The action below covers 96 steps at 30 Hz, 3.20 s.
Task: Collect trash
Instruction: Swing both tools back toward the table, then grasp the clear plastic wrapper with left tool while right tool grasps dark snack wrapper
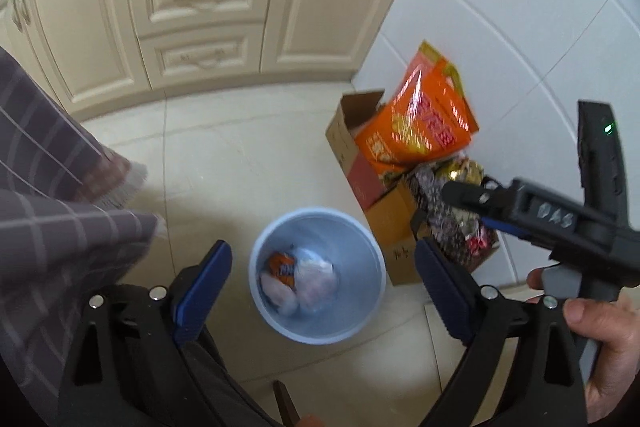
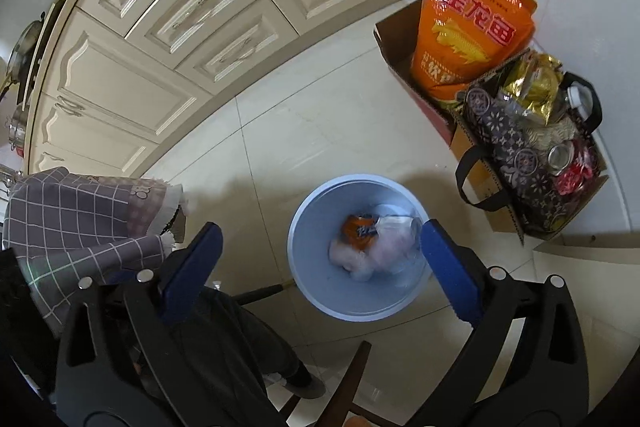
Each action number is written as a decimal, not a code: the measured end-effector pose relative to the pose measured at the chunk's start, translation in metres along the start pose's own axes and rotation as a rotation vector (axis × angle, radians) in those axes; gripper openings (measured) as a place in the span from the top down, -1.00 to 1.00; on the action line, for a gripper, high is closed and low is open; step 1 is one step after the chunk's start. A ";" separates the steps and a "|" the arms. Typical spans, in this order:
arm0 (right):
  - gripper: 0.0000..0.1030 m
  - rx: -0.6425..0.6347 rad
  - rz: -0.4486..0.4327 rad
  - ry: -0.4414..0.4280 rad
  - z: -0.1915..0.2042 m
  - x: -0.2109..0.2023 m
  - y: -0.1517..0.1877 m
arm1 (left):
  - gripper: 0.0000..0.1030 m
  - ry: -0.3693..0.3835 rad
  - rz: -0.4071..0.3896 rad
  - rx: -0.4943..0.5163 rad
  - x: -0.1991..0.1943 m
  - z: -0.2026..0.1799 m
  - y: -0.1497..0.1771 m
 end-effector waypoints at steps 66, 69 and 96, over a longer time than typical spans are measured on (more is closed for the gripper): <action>-0.88 -0.970 0.035 -0.565 0.490 -0.129 0.298 | -0.89 -0.997 -0.501 -0.692 -0.471 0.261 0.252; -0.88 -0.978 0.047 -0.550 0.494 -0.120 0.305 | -0.89 -0.997 -0.442 -0.716 -0.463 0.279 0.261; 0.89 -1.111 0.223 -0.473 0.527 -0.039 0.378 | 0.56 -0.692 -0.286 -0.782 -0.424 0.376 0.270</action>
Point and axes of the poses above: each gripper's, at about its wrist camera, not at the fingertips, and x roughly the way its jaws point, z to its left, y to its underside, the point moved 1 cm from there along x, roughly the way its jaws point, and after that the axes turned 11 degrees about x, right-handed, at the moved point
